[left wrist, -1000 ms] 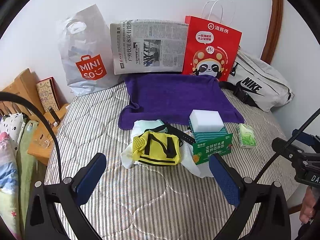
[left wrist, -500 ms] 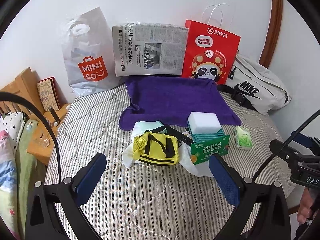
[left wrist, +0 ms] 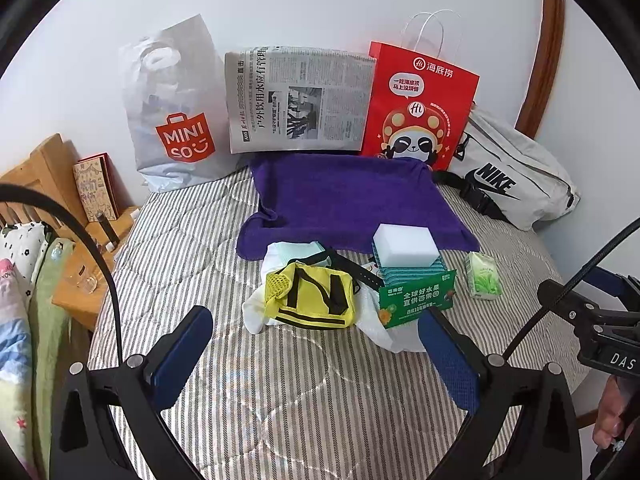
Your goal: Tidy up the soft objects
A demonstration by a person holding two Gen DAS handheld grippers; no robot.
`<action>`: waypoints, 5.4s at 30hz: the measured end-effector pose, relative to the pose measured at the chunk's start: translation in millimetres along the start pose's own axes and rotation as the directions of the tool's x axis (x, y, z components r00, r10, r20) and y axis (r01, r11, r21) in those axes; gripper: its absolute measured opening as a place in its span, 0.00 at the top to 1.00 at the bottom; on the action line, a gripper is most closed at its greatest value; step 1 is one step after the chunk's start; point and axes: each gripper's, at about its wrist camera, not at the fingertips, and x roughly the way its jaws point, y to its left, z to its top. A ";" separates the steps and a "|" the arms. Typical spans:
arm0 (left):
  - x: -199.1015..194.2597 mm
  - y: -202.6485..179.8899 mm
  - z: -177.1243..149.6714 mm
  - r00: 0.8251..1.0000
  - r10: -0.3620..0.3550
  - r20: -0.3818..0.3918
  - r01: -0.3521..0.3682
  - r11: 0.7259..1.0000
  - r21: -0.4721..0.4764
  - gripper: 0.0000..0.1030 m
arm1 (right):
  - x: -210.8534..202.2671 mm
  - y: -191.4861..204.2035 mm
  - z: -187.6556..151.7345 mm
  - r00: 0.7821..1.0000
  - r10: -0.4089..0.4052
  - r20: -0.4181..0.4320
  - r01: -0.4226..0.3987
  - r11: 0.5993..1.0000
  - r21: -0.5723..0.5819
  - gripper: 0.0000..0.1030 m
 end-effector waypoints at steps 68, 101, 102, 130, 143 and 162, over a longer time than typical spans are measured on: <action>113.6 -10.6 -8.4 0.994 -0.012 -0.105 0.023 0.995 0.101 0.14 | 59.9 -25.9 -14.6 0.996 -0.019 -0.089 0.022 0.999 0.034 0.03; 151.8 -23.0 -9.0 0.985 -0.068 -0.160 0.102 0.971 0.215 0.91 | 113.8 -74.3 -22.1 0.981 -0.066 -0.184 0.086 0.991 0.103 0.03; 153.5 -20.8 -9.6 0.984 -0.071 -0.161 0.103 0.974 0.201 0.91 | 114.4 -73.2 -22.0 0.981 -0.067 -0.184 0.086 0.991 0.098 0.03; 129.8 20.3 -0.2 0.990 -0.067 -0.127 0.084 0.988 0.133 0.91 | 168.6 13.9 36.7 0.976 0.172 -0.130 -0.166 0.985 0.055 0.03; 134.1 37.7 -0.6 0.987 -0.094 -0.128 0.107 0.989 0.102 0.91 | 206.9 44.6 48.7 0.974 0.120 -0.194 -0.110 0.992 0.062 0.03; 132.3 43.9 3.4 0.987 -0.110 -0.118 0.120 0.990 0.079 0.91 | 194.7 30.5 50.1 0.978 0.135 -0.156 -0.125 0.989 0.072 0.22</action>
